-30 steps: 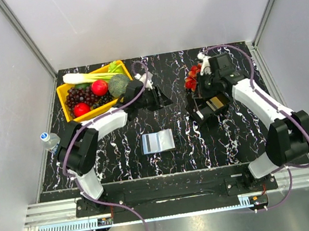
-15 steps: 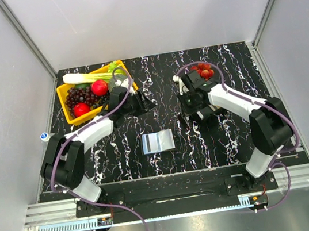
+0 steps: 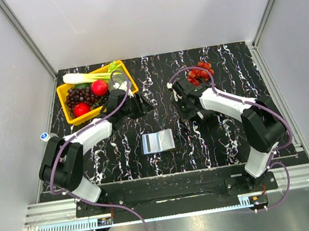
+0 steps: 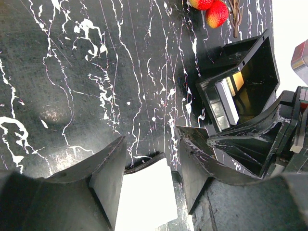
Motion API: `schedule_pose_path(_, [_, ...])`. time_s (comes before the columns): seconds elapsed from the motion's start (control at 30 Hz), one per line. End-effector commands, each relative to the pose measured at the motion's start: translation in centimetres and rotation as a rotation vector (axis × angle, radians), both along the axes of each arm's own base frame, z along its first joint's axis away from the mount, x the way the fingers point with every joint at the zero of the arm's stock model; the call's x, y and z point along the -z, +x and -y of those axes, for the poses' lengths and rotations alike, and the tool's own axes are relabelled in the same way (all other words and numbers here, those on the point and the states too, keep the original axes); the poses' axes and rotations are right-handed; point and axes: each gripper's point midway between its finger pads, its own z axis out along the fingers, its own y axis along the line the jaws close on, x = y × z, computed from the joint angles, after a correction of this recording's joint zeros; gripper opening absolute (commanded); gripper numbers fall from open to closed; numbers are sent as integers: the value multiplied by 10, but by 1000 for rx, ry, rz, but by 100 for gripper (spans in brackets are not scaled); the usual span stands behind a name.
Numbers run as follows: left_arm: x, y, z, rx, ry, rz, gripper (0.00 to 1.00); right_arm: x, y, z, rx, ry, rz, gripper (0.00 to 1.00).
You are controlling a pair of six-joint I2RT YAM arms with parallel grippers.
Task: Put the credit cards into the card holder
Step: Pick up the credit card from the storage box.
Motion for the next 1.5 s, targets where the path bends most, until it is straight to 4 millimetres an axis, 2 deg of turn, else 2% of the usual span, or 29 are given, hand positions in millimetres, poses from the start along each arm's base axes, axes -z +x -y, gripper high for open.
schedule_pose_path(0.0, [-23,9,-3,-18,-33,84,52,1,6,-1,13,-28,33,0])
schedule_pose_path(0.33, [-22,11,-2,-15,-42,77,52,7,2,-8,7,-26,15,2])
schedule_pose_path(0.7, [-20,11,-3,-10,-49,65,52,17,-2,-3,14,-64,-9,7])
schedule_pose_path(1.07, [-19,10,-5,-3,-47,65,52,8,-6,-5,7,-33,-8,10])
schedule_pose_path(1.1, [-17,8,-5,0,-45,62,52,8,-7,-5,8,-33,-10,10])
schedule_pose_path(1.2, [-14,5,-7,1,-38,59,52,10,-8,-4,14,-34,-17,0])
schedule_pose_path(1.3, [-13,2,-12,-4,-23,62,52,-4,-4,-4,34,-20,20,0])
schedule_pose_path(1.47, [-7,-13,-23,-4,25,55,52,-55,5,-9,92,74,129,0])
